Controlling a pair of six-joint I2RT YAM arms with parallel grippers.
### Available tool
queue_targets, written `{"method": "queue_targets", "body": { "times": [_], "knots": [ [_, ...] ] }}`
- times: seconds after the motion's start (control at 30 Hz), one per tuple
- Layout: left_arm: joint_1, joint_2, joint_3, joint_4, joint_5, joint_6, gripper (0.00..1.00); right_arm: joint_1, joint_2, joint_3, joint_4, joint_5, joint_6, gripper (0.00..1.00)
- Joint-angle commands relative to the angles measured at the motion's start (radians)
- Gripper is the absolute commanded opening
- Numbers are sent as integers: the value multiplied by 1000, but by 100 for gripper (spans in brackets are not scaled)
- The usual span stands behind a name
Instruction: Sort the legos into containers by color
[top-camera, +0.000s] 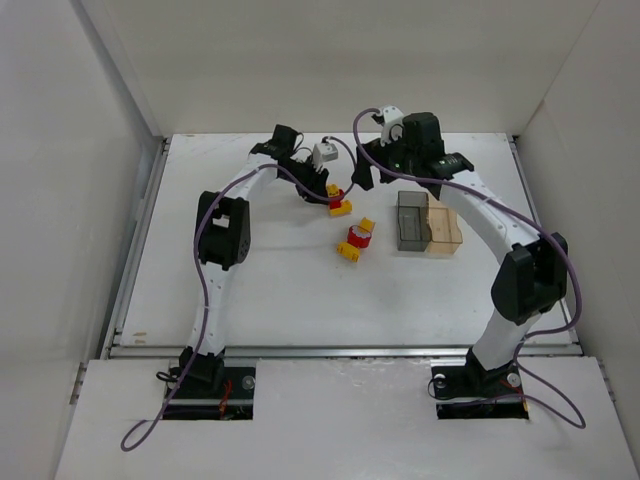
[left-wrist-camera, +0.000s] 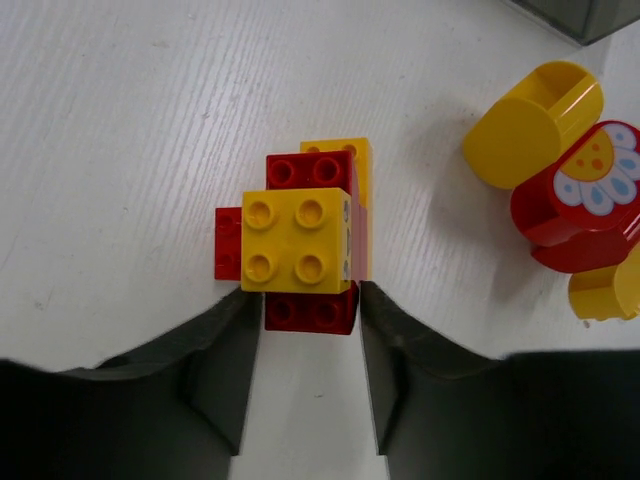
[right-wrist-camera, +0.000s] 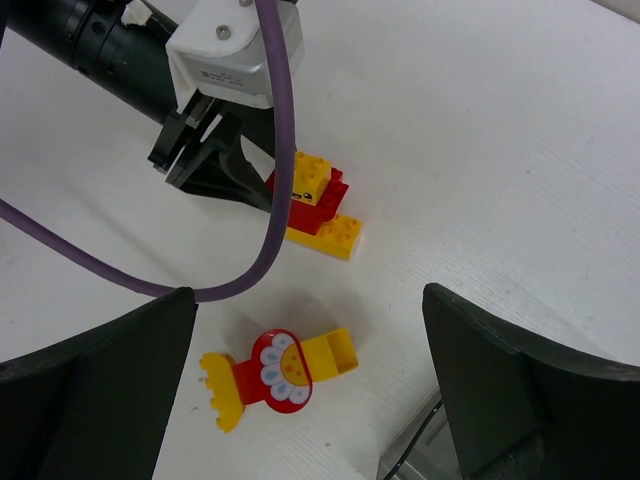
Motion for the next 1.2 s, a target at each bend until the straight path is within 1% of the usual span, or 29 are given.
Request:
{"method": "queue_targets", "body": {
  "times": [0.0,0.03,0.07,0.17,0.2,0.4,0.47,0.53,0.6,0.63,0.7,0.77,0.83,0.9,0.93,1.03,1.1,1.13,1.17],
  "knots": [
    [2,-14,39,5,42,-24,33,-3,4,46,12,-13,-14,100],
    [2,-14,39,5,42,-25,33,-3,4,46,12,-13,-14,100],
    [2,-14,39,15,30,-38,24,-3,4,46,12,-13,-14,100],
    [2,-14,39,15,19,-51,9,-3,13,46,3,-13,-14,100],
    [2,-14,39,15,10,-61,0,-3,13,46,3,-13,-14,100],
    [2,-49,-10,15,10,-51,0,-3,13,46,-6,-13,-14,100],
    [2,-72,-10,15,10,-5,0,-13,13,57,-32,-25,-3,100],
    [2,-134,-45,15,10,38,0,-26,-7,57,-42,-61,9,100],
    [2,-206,-78,15,1,92,0,-42,-54,15,-11,-87,44,100],
    [2,-229,-117,15,1,101,0,-60,-77,-11,10,-108,61,100],
    [2,-273,-160,25,10,113,0,-75,-147,-100,84,-118,112,100],
    [2,-327,-220,25,21,123,0,-85,-188,-170,118,-127,133,100],
    [-17,-368,-245,25,31,123,0,-85,-240,-195,130,-127,146,100],
    [-18,-392,-259,25,42,89,0,-85,-278,-232,153,-141,169,100],
    [-28,-404,-259,25,56,89,0,-85,-322,-247,176,-150,187,100],
    [-50,-456,-259,-1,56,71,0,-85,-388,-285,187,-118,233,99],
    [-77,-497,-259,-1,-14,19,0,-74,-402,-286,187,-69,274,96],
    [-90,-508,-259,11,-51,-23,0,-56,-402,-286,187,-52,322,92],
    [-100,-517,-259,20,-121,-105,0,-43,-402,-270,175,-32,340,89]
  ]
}}
